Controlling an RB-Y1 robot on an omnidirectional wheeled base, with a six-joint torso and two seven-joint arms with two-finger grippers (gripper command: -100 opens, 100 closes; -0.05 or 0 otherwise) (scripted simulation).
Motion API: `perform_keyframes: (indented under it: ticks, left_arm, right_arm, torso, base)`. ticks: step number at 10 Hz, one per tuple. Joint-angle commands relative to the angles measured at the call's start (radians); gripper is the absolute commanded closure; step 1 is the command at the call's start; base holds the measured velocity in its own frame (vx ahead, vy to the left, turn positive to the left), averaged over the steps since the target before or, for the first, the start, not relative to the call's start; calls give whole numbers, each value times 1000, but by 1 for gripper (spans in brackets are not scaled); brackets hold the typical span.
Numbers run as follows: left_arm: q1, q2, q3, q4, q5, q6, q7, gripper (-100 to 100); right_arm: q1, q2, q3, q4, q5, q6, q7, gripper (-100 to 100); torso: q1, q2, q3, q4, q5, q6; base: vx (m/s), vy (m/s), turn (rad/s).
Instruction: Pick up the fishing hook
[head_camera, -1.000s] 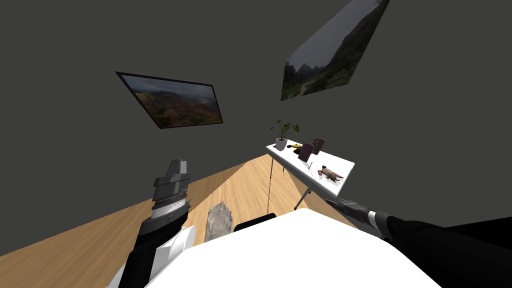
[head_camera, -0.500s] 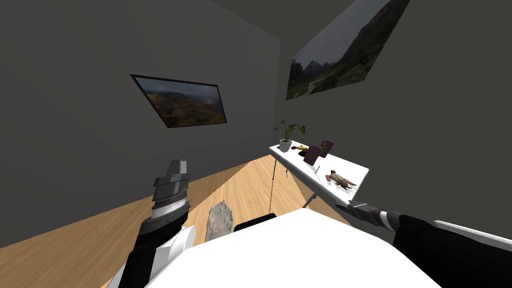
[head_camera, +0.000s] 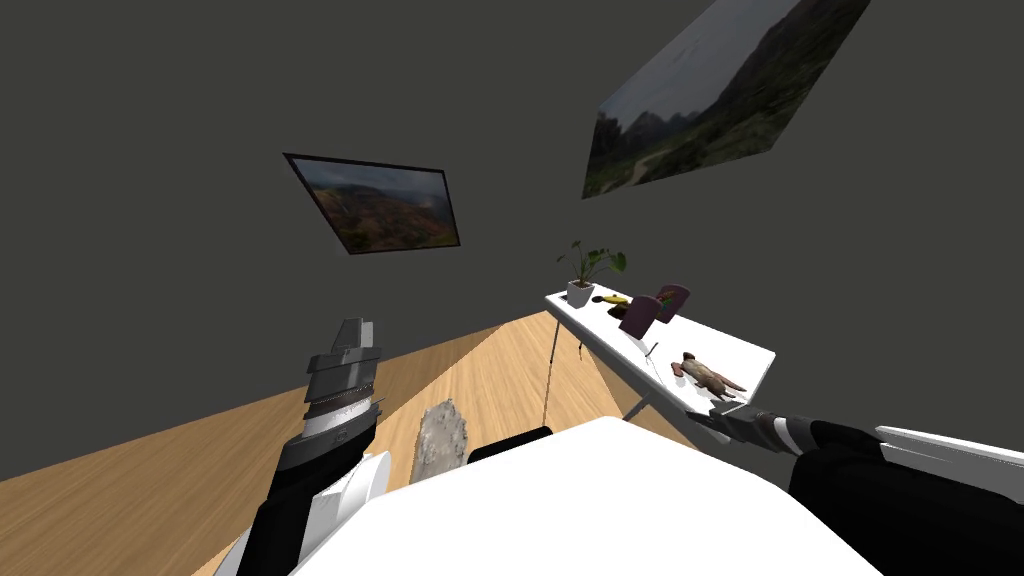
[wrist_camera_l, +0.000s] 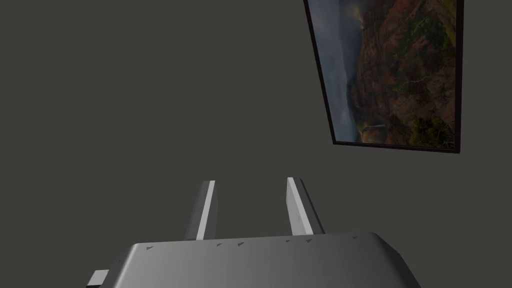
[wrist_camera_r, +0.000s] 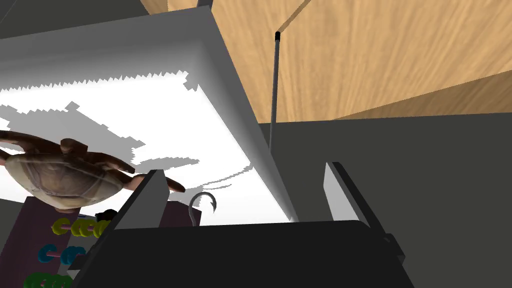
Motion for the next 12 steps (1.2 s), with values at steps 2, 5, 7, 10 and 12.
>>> perform_keyframes:
  ticks: [2, 5, 7, 10, 12]
  left_arm:
    - [0, 0, 0, 0, 0, 0, 0, 0]
    - [0, 0, 0, 0, 0, 0, 0, 0]
    - [0, 0, 0, 0, 0, 0, 0, 0]
    - [0, 0, 0, 0, 0, 0, 0, 0]
    - [0, 0, 0, 0, 0, 0, 0, 0]
  right_arm:
    - [22, -48, -5, 27, 11, -10, -8, -100]
    - [53, -124, -9, 68, 31, -24, -22, -100]
    - [67, -158, -11, 86, 41, -31, -29, -100]
    - [100, -241, -14, 129, 65, -49, -48, -100]
    - [114, -277, -16, 147, 76, -57, -56, -100]
  torso:
    - [0, 0, 0, 0, 0, 0]
    - [0, 0, 0, 0, 0, 0]
    - [-1, -1, -1, 0, 0, 0]
    - [0, -6, -4, -2, 0, 0]
    - [-2, -3, -2, -1, 0, 0]
  base:
    - [48, -8, 83]
    - [63, -14, 111]
    - [66, -35, 106]
    - [139, -27, 83]
    - [66, -56, 100]
